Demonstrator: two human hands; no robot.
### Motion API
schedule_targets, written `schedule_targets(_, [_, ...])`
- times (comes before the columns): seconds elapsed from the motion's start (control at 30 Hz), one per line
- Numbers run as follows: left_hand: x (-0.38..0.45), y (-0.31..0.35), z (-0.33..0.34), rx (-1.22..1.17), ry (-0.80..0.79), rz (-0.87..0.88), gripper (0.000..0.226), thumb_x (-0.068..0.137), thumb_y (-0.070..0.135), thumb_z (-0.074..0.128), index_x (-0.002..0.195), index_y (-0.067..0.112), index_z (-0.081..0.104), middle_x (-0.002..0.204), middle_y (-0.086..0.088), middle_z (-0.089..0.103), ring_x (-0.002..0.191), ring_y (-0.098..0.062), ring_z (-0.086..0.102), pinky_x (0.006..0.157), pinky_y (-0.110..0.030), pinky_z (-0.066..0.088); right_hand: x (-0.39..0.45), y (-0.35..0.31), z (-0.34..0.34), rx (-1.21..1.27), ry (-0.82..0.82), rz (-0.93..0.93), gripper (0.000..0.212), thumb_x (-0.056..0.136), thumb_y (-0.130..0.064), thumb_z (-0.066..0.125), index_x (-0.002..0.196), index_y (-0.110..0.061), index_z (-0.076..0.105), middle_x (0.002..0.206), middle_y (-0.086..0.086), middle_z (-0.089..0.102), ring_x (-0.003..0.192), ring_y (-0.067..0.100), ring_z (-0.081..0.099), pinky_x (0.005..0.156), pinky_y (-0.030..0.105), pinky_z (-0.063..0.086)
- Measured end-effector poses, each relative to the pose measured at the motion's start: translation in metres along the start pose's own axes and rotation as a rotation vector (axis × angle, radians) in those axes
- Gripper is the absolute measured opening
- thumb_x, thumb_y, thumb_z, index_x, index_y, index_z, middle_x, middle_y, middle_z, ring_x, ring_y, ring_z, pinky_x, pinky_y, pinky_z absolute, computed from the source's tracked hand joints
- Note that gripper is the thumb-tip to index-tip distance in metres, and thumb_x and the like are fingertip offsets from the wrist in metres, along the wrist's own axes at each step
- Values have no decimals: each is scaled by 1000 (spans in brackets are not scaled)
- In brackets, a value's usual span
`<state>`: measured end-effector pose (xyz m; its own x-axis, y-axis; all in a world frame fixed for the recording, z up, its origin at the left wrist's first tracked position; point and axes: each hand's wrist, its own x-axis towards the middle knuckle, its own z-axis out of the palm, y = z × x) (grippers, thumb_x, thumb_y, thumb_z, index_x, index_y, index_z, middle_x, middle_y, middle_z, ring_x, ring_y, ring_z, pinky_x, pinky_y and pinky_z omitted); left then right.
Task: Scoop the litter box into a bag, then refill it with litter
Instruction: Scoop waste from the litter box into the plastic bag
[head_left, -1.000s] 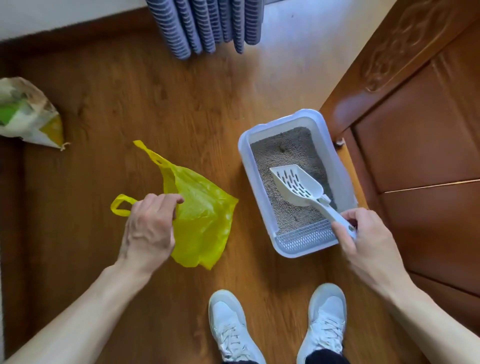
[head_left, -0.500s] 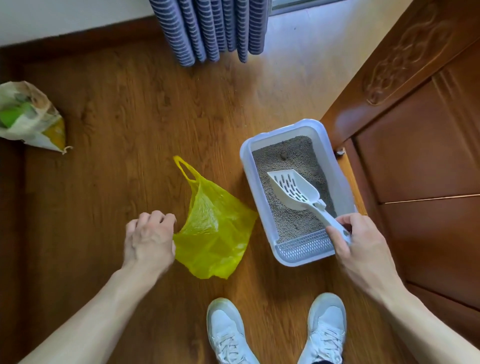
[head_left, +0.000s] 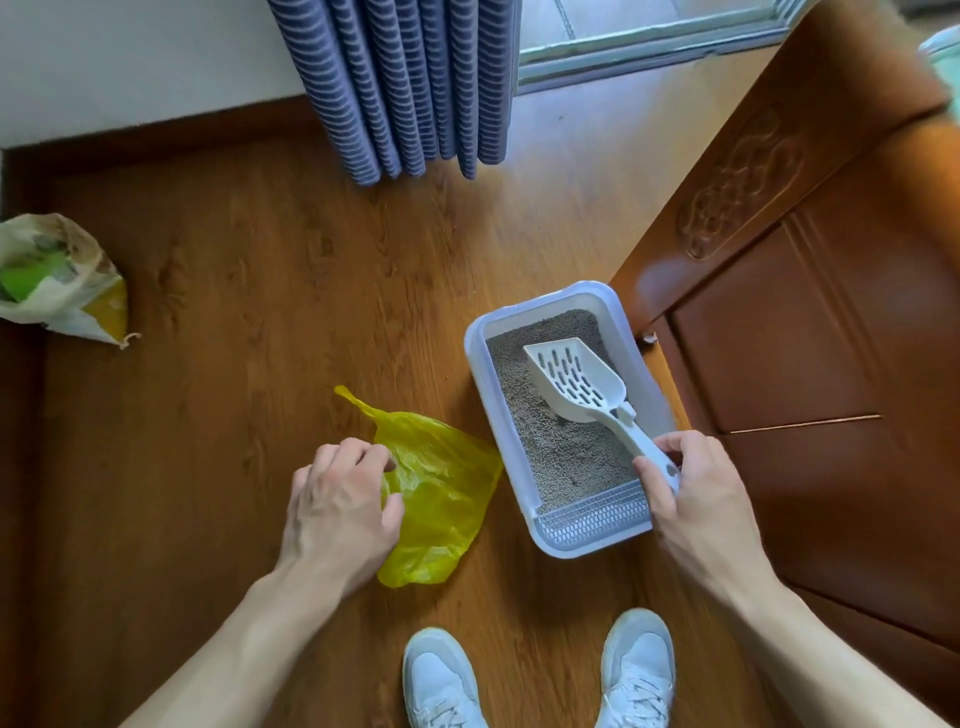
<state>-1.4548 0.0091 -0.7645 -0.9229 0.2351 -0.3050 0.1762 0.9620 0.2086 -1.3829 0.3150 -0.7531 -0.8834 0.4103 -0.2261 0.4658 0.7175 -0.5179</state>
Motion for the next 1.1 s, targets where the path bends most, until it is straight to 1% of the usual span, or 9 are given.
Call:
schedule_targets(0.17, [11, 7, 9, -12, 19, 43, 27, 75, 27, 79, 100, 23, 68, 102, 6, 65, 100, -24, 60, 82, -43, 48, 15, 13, 4, 19, 25, -14, 11, 91, -26, 58, 96, -20, 52, 93, 1, 53, 88, 23, 52, 79, 40, 45])
schedule_targets(0.33, [54, 17, 58, -52, 62, 86, 25, 76, 28, 78, 99, 24, 67, 102, 7, 65, 102, -22, 60, 82, -40, 48, 45, 52, 25, 5, 46, -76, 10, 91, -25, 60, 98, -19, 55, 93, -3, 54, 88, 21, 54, 78, 39, 46])
schedule_targets(0.47, [96, 28, 101, -80, 86, 193, 23, 82, 32, 72, 103, 27, 66, 106, 11, 63, 105, -18, 57, 85, -35, 47, 68, 88, 50, -10, 68, -106, 12, 89, -25, 61, 98, -21, 55, 95, -5, 55, 87, 19, 54, 76, 38, 43])
schedule_targets(0.6, [132, 28, 136, -127, 135, 274, 26, 82, 41, 58, 105, 29, 63, 106, 14, 59, 105, -14, 54, 88, -37, 50, 94, 110, 87, 36, 110, -149, 11, 88, -26, 62, 96, -27, 54, 94, -9, 56, 84, 13, 55, 72, 33, 39])
schedule_targets(0.7, [139, 21, 175, -157, 193, 354, 31, 82, 39, 57, 111, 29, 62, 113, 15, 58, 108, -12, 55, 90, -37, 52, 106, 132, 121, 120, 129, -191, 15, 89, -42, 56, 93, -29, 54, 91, -10, 59, 84, 1, 55, 67, 20, 37])
schedule_targets(0.9, [126, 27, 233, -117, 266, 573, 47, 82, 35, 54, 129, 30, 53, 137, 8, 53, 125, -16, 51, 95, -37, 54, 103, 165, 162, 47, 78, -282, 26, 82, -62, 38, 91, -40, 48, 81, -11, 60, 76, 6, 56, 68, 23, 41])
schedule_targets(0.97, [121, 32, 243, -71, 257, 594, 54, 78, 34, 50, 132, 30, 51, 141, 5, 51, 126, -16, 50, 94, -36, 55, 97, 172, 165, -6, 66, -292, 18, 85, -58, 41, 89, -41, 47, 77, -11, 60, 75, 4, 56, 65, 19, 40])
schedule_targets(1.03, [116, 34, 248, -24, 244, 608, 59, 75, 33, 51, 134, 30, 51, 143, 5, 50, 127, -17, 50, 93, -36, 55, 89, 172, 163, -34, 51, -310, 7, 91, -39, 53, 88, -36, 49, 68, -10, 58, 74, 5, 57, 65, 18, 41])
schedule_targets(1.1, [112, 33, 243, -17, 235, 613, 60, 75, 30, 53, 135, 30, 50, 145, 6, 50, 130, -17, 50, 95, -37, 55, 82, 165, 157, -37, 67, -333, 10, 92, -25, 58, 91, -33, 51, 69, -10, 59, 74, 6, 57, 65, 21, 42])
